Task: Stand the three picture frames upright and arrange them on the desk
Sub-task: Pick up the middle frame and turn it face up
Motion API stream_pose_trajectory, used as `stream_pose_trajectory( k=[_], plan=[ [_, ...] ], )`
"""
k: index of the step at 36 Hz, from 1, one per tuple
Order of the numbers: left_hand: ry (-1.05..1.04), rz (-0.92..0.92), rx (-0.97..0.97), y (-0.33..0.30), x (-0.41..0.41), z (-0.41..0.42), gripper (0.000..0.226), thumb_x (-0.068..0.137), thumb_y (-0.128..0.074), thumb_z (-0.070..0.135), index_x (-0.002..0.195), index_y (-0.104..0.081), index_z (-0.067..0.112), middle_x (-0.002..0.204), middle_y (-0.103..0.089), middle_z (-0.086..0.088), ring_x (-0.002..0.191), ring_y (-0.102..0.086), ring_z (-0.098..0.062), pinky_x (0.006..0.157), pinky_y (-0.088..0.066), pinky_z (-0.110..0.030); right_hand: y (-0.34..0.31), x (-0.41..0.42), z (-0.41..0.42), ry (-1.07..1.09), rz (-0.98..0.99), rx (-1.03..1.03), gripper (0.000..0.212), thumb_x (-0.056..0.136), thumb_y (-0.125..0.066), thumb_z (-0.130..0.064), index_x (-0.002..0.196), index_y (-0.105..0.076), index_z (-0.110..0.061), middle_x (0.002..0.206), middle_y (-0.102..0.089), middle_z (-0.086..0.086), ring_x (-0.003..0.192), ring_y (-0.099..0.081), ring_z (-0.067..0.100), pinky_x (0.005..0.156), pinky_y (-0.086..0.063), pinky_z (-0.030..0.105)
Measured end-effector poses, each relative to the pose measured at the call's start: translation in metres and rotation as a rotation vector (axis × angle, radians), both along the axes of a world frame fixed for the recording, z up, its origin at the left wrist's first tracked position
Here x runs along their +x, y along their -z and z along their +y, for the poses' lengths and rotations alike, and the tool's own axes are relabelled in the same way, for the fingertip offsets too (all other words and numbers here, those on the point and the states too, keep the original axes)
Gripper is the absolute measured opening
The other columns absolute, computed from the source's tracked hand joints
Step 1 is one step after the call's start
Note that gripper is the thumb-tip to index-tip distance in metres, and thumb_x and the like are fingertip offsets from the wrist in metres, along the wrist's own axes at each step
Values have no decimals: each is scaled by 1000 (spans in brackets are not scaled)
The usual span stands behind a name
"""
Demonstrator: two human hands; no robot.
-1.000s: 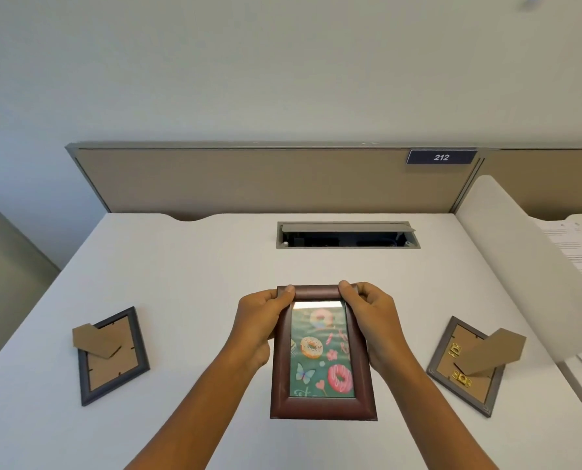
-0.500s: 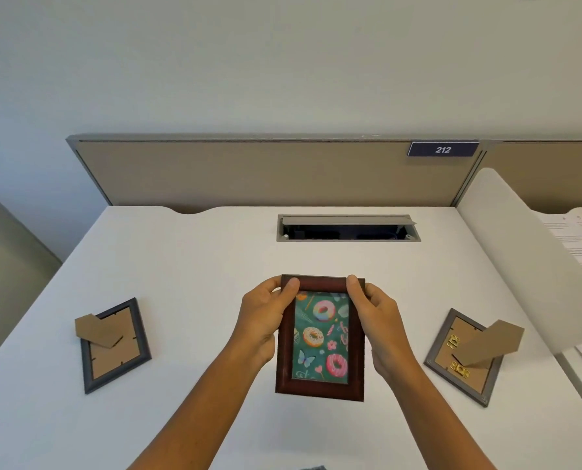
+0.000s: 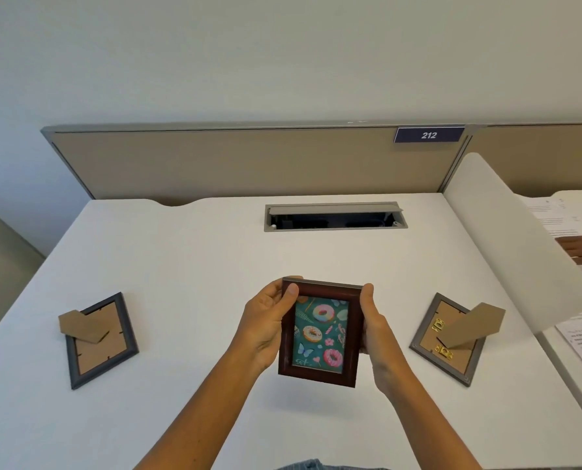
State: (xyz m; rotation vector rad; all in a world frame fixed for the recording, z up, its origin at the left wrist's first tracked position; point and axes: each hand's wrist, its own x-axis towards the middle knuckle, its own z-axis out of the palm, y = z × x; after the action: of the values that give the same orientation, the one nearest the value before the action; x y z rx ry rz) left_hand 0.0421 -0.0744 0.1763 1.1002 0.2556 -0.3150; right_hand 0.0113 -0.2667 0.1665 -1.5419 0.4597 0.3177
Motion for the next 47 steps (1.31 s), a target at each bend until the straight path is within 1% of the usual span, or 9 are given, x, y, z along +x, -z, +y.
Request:
stream_pose_trajectory(
  k=[9, 14, 19, 21, 27, 32, 37, 40, 47],
  plan=[
    [42, -25, -6, 12, 5, -3, 27, 92, -71, 33, 116, -77, 23, 122, -78, -9, 110, -77, -22, 79, -64, -29, 13, -3, -10, -35, 29, 79, 73, 91, -19, -93, 109, -80, -57, 118, -84, -12, 107, -80, 5, 92, -50, 33],
    [83, -52, 25, 19, 11, -5, 30, 91, -73, 36, 119, -76, 24, 123, -78, -7, 110, -76, -18, 81, -63, -26, 18, -4, -11, 43, 45, 117, 79, 92, -23, -92, 123, -78, -45, 122, -84, -6, 114, -79, 14, 105, -51, 42],
    [91, -62, 72, 29, 18, -8, 34, 91, -73, 38, 123, -76, 25, 126, -77, -4, 115, -74, -17, 86, -61, -24, 22, -4, -12, 83, 66, 135, 82, 95, -29, -87, 130, -77, -32, 122, -84, -1, 118, -78, 23, 111, -53, 47],
    [90, -61, 81, 33, 20, -9, 35, 91, -72, 38, 124, -76, 27, 126, -77, -3, 116, -73, -15, 89, -60, -23, 24, -2, -12, 96, 70, 136, 80, 96, -32, -85, 131, -77, -29, 123, -83, 1, 120, -76, 25, 111, -53, 47],
    [76, -38, 96, 42, 25, -14, 36, 90, -72, 37, 125, -77, 29, 126, -77, -1, 119, -72, -14, 92, -60, -23, 35, 4, -14, 142, 90, 157, 76, 97, -39, -84, 131, -77, -27, 124, -83, 2, 121, -76, 25, 97, -55, 39],
    [67, 10, 124, 50, 34, -19, 26, 100, -67, 29, 125, -76, 32, 124, -78, 2, 119, -72, -16, 87, -61, -23, 46, 9, -14, 177, 92, 172, 77, 93, -44, -87, 131, -76, -28, 124, -82, 2, 123, -74, 26, 104, -54, 44],
    [72, 31, 144, 56, 40, -24, 25, 101, -67, 28, 123, -77, 34, 122, -79, 6, 116, -72, -12, 82, -60, -17, 55, 13, -18, 196, 108, 193, 79, 88, -52, -88, 129, -77, -26, 119, -84, -1, 119, -76, 25, 98, -55, 42],
    [75, 38, 164, 59, 44, -27, 25, 101, -67, 27, 122, -77, 35, 120, -79, 8, 115, -71, -11, 80, -59, -15, 60, 16, -20, 205, 111, 197, 82, 85, -54, -87, 130, -77, -22, 119, -84, 2, 118, -76, 26, 100, -55, 43],
    [80, 41, 190, 67, 56, -34, 25, 101, -68, 26, 122, -77, 35, 120, -79, 9, 120, -69, -12, 84, -60, -17, 68, 24, -24, 231, 107, 208, 78, 87, -54, -83, 133, -75, -24, 124, -83, 3, 120, -76, 27, 103, -54, 45]
  ],
)
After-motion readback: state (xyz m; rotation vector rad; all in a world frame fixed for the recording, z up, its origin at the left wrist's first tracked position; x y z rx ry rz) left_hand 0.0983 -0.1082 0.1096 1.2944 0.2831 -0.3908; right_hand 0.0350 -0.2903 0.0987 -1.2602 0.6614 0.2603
